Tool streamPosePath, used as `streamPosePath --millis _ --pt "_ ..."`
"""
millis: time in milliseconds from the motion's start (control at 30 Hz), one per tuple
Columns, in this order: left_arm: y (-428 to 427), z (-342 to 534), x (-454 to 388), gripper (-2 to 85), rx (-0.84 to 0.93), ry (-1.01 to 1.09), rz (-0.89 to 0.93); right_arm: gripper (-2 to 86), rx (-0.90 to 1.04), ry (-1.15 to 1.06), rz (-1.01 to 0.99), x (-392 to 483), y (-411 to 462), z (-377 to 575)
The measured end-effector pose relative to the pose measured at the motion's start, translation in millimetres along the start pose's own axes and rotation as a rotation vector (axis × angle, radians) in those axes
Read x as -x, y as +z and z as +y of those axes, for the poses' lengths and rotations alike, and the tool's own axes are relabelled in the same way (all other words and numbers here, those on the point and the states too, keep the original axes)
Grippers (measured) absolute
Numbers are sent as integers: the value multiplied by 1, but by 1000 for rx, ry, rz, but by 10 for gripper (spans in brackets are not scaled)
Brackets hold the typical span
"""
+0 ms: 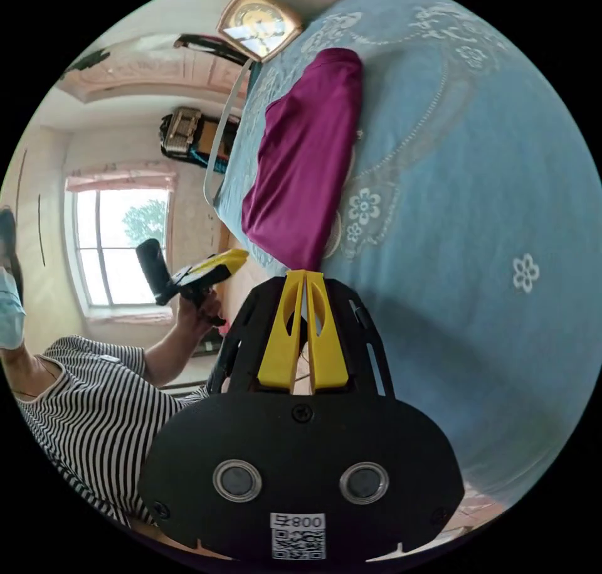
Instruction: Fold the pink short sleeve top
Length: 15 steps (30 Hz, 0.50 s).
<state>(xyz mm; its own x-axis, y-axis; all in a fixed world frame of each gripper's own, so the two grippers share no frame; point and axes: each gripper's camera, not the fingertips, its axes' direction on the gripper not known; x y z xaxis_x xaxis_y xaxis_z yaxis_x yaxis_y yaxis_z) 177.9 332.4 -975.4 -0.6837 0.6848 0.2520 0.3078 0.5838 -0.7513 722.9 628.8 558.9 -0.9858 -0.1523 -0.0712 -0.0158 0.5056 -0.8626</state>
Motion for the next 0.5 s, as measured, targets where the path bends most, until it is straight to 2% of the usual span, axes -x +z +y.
streamPosePath --millis 133,233,333,500 --pt "43 -25 -72 59 125 246 -105 39 -33 96 -97 -39 -8 25" --pt "73 -34 -107 40 215 353 -197 58 -40 125 -151 -60 -6 36" --pt "87 -38 -129 16 238 382 -290 71 -42 139 -188 -74 1 42" --pt "95 -43 -144 5 229 363 -251 80 -15 142 -233 -89 21 46"
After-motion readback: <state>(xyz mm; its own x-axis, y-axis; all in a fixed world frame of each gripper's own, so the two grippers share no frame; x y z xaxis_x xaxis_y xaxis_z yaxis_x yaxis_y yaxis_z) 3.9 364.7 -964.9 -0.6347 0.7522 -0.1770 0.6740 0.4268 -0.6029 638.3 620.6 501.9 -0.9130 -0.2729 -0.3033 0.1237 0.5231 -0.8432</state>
